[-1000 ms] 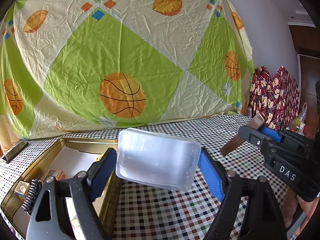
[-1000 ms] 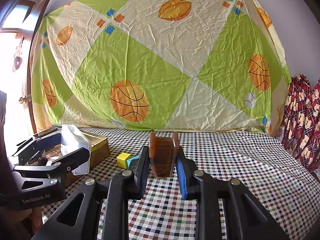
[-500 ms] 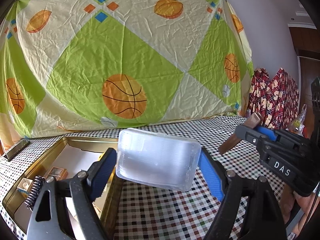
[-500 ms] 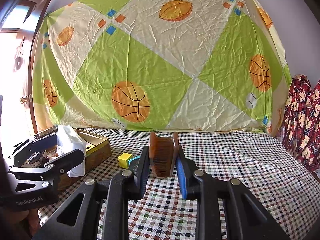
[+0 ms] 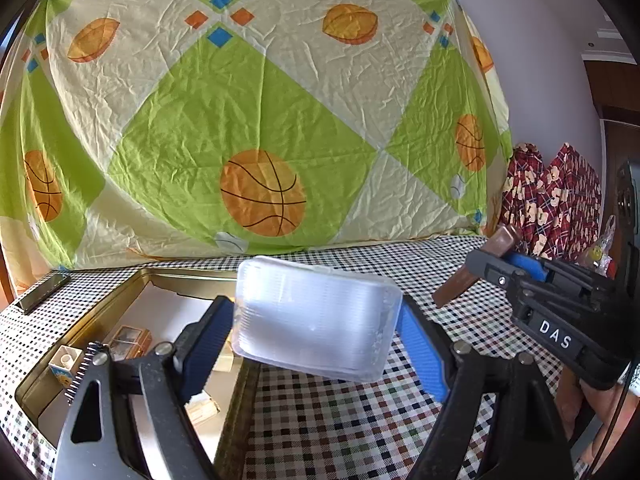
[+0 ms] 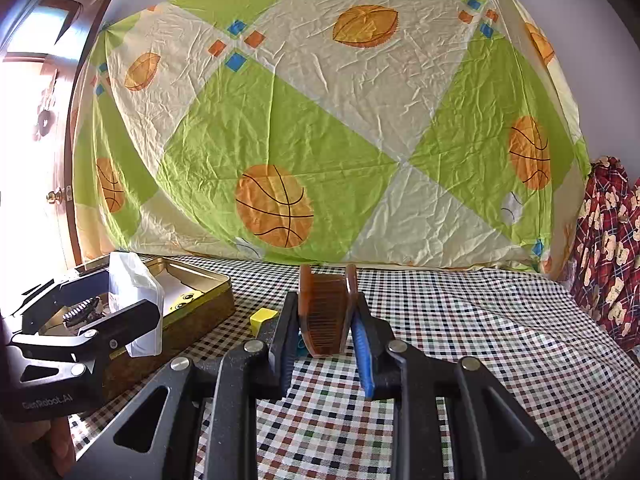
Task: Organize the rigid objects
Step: 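Carry the brush in the right tool and translucent box in the left over the tin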
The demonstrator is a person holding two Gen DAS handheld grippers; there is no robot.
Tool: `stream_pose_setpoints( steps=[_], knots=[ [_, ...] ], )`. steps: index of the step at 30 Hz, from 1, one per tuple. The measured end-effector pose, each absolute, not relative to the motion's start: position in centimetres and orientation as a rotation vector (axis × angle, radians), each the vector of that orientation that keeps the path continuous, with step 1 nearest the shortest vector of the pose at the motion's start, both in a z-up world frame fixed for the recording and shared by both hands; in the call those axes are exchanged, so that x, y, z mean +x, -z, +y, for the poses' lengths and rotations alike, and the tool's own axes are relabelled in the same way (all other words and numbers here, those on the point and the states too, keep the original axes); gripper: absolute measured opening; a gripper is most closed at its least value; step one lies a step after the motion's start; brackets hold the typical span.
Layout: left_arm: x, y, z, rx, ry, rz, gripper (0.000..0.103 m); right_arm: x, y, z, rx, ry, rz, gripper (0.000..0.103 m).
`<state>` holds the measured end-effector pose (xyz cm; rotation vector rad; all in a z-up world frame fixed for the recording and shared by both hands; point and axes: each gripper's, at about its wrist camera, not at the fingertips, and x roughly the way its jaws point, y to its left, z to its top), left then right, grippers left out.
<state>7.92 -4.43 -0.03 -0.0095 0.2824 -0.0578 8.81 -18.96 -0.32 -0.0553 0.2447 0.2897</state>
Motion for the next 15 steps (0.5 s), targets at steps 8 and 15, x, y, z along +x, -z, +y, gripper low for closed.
stream_pose_setpoints(
  steps=[8,15],
  knots=[
    [7.2,0.0,-3.9,-0.015,0.052,0.273,0.083,8.3,0.4,-17.3,-0.068,-0.317,0.238,0.027],
    [6.8,-0.1,-3.3,-0.028,0.046,0.269,0.083,8.1,0.4,-16.2,-0.065,-0.333,0.234,0.027]
  ],
)
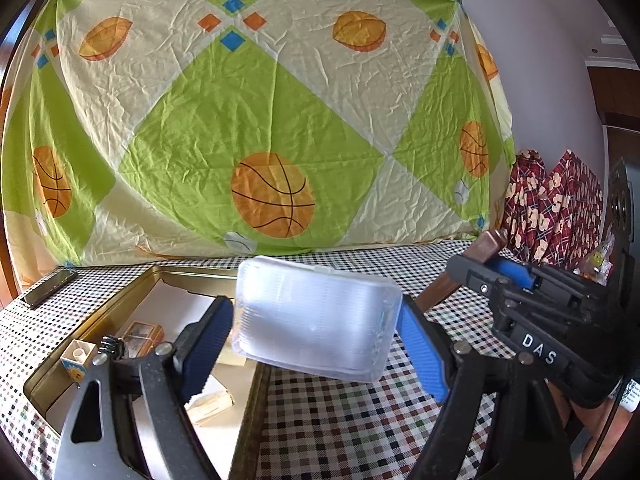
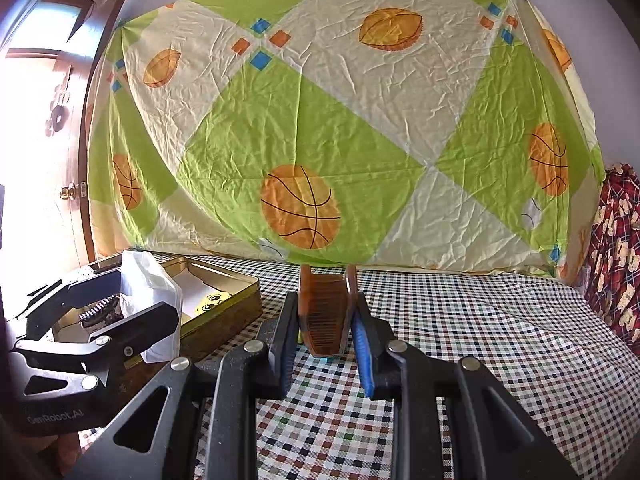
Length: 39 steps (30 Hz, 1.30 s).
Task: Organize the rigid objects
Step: 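Carry the brush in the right tool and translucent box in the left over the tin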
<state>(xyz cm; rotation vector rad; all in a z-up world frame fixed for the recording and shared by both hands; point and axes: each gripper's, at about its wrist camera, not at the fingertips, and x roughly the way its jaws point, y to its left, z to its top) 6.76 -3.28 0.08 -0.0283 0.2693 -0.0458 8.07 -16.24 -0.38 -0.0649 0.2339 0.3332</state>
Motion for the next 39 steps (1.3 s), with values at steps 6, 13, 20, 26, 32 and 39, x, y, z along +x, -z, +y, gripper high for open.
stream_pose_setpoints(
  steps=[6,13,20,26,32,39],
  knots=[
    [6.5,-0.1,-2.5,-0.047,0.038,0.266,0.083,7.7,0.4,-15.1,-0.069,-0.349,0.221,0.027],
    [6.0,-0.1,-1.8,-0.063,0.028,0.26,0.083,7.5,0.3,-13.9,-0.076,-0.368,0.227,0.027],
    [5.3,-0.2,-0.8,-0.085,0.016,0.247,0.083,7.1,0.4,-12.8,-0.088,-0.38,0.219,0.027],
    [4.9,-0.2,0.1,-0.103,0.006,0.241,0.083,6.8,0.4,-11.9,-0.092,-0.392,0.215,0.027],
    [4.6,-0.2,0.9,-0.124,-0.002,0.235,0.083,6.7,0.4,-10.9,-0.093,-0.407,0.216,0.027],
    [4.3,-0.3,1.6,-0.123,-0.016,0.223,0.083,6.4,0.4,-10.0,-0.099,-0.421,0.211,0.027]
  ],
)
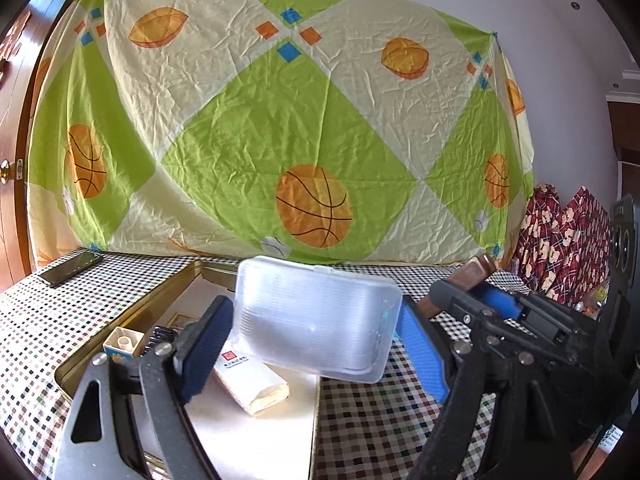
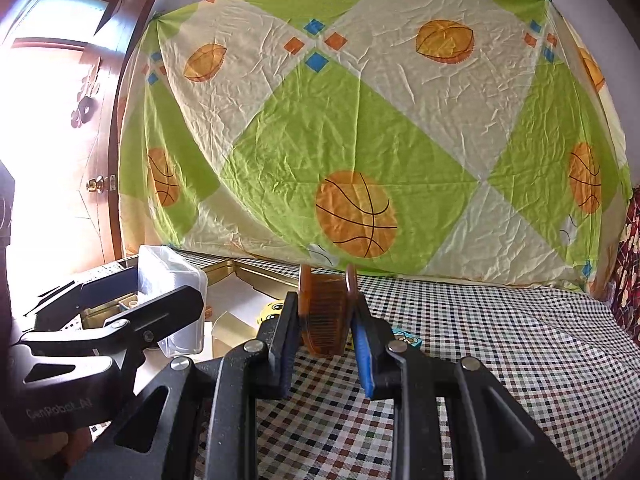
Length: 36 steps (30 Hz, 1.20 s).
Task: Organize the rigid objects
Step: 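Carry the brush in the right tool and translucent box in the left over the tin, then lower the brown brush and translucent box into the tin and open both tools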
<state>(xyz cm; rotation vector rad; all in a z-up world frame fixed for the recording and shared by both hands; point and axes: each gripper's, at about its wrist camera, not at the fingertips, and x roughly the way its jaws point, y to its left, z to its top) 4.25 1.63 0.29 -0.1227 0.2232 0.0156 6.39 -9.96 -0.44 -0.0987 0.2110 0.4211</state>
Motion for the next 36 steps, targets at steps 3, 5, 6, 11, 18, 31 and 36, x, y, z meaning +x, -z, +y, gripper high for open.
stream_pose_setpoints(
  steps=[3,5,6,11,18,31,36],
  knots=[
    [4.1,-0.2,2.2,-0.137,-0.019,0.223,0.083,6.3,0.4,-9.5,-0.103,-0.428,0.21,0.027],
    [4.1,-0.2,2.6,-0.147,-0.02,0.226,0.083,6.2,0.4,-9.1,-0.106,-0.433,0.208,0.027],
    [4.1,-0.2,2.7,-0.151,-0.019,0.226,0.083,6.1,0.4,-9.0,-0.109,-0.435,0.206,0.027],
    [3.9,-0.2,3.3,-0.17,-0.02,0.225,0.083,6.0,0.4,-8.5,-0.112,-0.441,0.205,0.027],
    [3.2,-0.7,4.5,-0.193,-0.034,0.2,0.083,5.9,0.4,-7.5,-0.121,-0.454,0.2,0.027],
    [2.7,-1.0,7.1,-0.206,-0.076,0.189,0.083,5.8,0.5,-5.6,-0.148,-0.482,0.203,0.027],
    [2.5,-1.2,7.9,-0.195,-0.096,0.189,0.083,5.7,0.0,-4.7,-0.161,-0.494,0.193,0.027]
  ],
)
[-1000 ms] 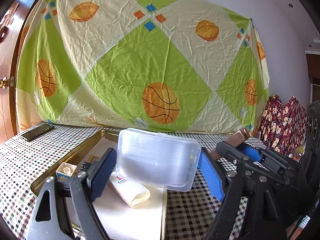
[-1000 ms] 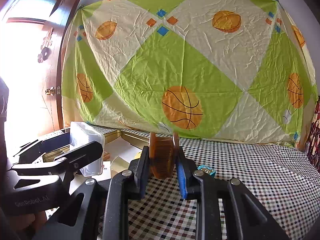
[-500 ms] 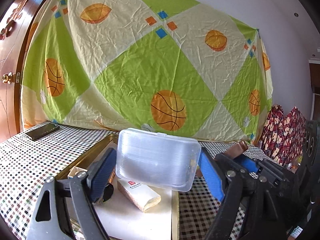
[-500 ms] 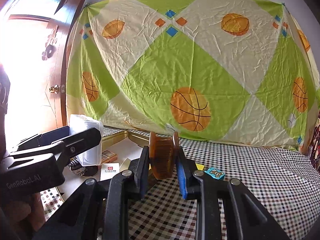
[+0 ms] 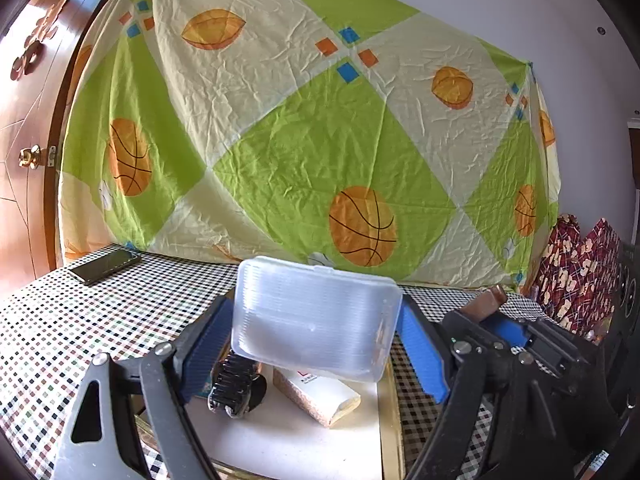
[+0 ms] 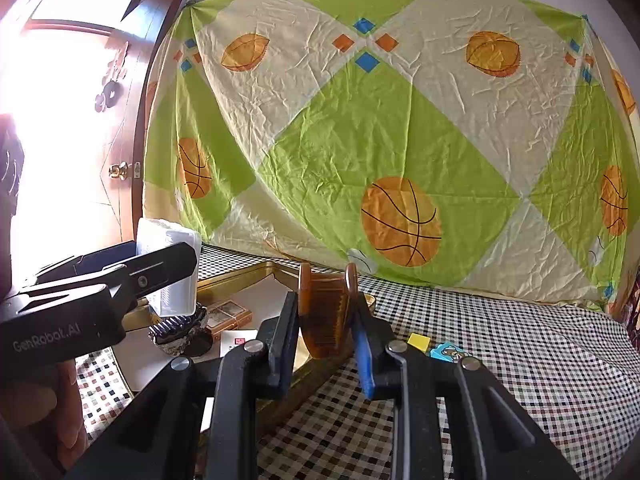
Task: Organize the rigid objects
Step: 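Lower the brown brush and translucent box into the tin and open both tools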
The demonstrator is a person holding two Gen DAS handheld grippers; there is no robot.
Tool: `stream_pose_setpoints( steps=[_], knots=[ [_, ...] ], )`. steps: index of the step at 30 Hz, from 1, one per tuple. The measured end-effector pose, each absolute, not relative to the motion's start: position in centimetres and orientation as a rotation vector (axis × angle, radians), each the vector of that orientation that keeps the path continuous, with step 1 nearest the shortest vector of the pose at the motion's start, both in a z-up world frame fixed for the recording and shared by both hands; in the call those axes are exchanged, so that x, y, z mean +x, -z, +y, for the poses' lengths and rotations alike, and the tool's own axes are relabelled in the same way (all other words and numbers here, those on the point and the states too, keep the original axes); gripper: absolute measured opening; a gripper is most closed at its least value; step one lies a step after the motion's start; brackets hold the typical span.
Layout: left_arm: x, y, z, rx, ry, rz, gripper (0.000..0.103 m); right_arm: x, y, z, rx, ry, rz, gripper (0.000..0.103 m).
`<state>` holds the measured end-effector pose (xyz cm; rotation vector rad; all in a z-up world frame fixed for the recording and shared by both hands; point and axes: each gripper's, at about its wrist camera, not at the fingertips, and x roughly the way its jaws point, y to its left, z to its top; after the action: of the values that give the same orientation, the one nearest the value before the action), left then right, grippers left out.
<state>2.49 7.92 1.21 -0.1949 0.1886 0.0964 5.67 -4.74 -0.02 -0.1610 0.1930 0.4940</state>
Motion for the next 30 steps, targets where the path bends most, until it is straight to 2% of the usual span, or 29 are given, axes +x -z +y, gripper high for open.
stream_pose_setpoints(
  steps=[10,18,20,23,26,28,30],
  knots=[
    [4.4,-0.9,11.0,-0.169,-0.182,0.265,0.083,7.6,-1.4,-1.3,-0.183,-0.58,0.24,0.028],
    [6.6,0.6,12.9,-0.167,-0.21,0.36,0.083,10.7,-0.1,2.2,-0.226,-0.572,0.327,0.028],
    [6.9,0.9,13.1,-0.161,-0.22,0.377,0.086,11.3,0.5,2.6,-0.229,-0.578,0.356,0.028],
    [6.8,1.0,13.4,-0.178,-0.223,0.375,0.093,11.4,0.7,2.5,-0.225,-0.572,0.364,0.038],
    [6.3,1.0,13.6,-0.195,-0.238,0.361,0.102,10.8,0.3,1.2,-0.205,-0.546,0.345,0.056],
    [6.1,1.0,13.6,-0.198,-0.248,0.357,0.102,10.3,0.0,-0.2,-0.173,-0.543,0.33,0.076],
    [6.0,0.8,13.1,-0.195,-0.248,0.361,0.102,9.7,-0.3,-1.6,-0.153,-0.544,0.324,0.079]
  ],
)
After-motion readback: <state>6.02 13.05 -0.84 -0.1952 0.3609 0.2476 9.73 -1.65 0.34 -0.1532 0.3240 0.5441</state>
